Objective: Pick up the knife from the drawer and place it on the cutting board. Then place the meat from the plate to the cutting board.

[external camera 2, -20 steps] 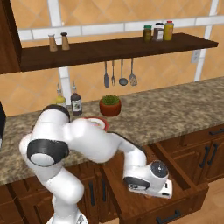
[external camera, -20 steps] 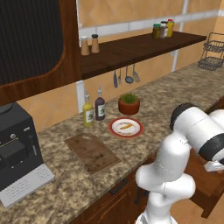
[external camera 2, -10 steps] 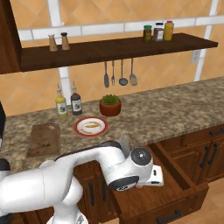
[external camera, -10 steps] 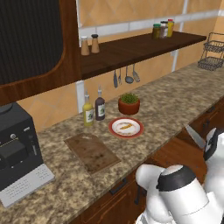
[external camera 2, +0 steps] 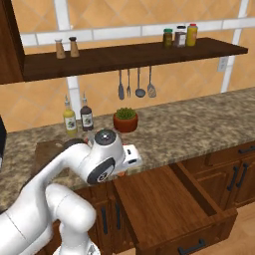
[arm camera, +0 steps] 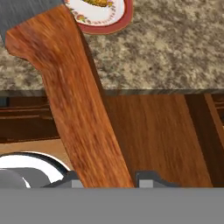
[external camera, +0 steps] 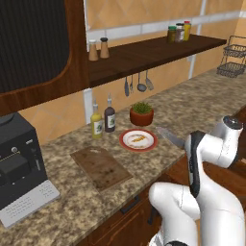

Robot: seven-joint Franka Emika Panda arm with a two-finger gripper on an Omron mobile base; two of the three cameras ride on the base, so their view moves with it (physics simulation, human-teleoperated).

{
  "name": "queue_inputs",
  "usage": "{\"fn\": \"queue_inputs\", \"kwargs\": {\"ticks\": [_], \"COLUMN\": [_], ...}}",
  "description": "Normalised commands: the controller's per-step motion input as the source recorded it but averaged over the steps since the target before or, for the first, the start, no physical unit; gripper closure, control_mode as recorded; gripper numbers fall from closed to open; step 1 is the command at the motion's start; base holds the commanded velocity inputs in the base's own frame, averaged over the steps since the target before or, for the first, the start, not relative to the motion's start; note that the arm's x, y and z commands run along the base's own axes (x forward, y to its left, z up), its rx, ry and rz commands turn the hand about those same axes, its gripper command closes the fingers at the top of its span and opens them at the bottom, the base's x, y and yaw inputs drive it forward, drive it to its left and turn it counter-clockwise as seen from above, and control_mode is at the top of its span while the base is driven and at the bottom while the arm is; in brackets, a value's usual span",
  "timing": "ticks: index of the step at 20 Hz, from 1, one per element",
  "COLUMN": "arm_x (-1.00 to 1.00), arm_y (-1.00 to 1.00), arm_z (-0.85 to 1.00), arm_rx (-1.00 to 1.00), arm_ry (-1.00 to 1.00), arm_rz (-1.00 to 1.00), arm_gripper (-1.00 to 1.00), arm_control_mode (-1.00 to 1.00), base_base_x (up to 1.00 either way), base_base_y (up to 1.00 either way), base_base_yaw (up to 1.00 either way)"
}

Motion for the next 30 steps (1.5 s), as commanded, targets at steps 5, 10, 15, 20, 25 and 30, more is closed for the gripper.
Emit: {"fn": "queue_inputs", "kwargs": {"ticks": [5, 10, 15, 20, 25, 30], "arm_x": [0.77, 0.86, 0.62, 0.03, 0.31, 0.50], "arm_y": [0.85, 0.98, 1.00, 0.88, 0.61, 0.19], "arm_z": [0.54, -0.02, -0.15, -0.30, -0.41, -0.44], "arm_rx": [-0.02, -0.12, -0.19, -0.16, -0.10, -0.04], "arm_ry": [0.00, 0.00, 0.00, 0.00, 0.00, 0.00], "arm_rz": [0.48, 0.36, 0.29, 0.19, 0.01, -0.04], "arm_gripper": [1.00, 1.00, 1.00, 1.00, 1.00, 1.00], "arm_control_mode": [-1.00, -1.00, -1.00, -1.00, -1.00, -1.00], "base_base_x": [0.00, 0.00, 0.00, 0.00, 0.00, 0.00], "base_base_y": [0.00, 0.00, 0.00, 0.00, 0.00, 0.00], "base_base_yaw": [0.00, 0.00, 0.00, 0.00, 0.00, 0.00]}}
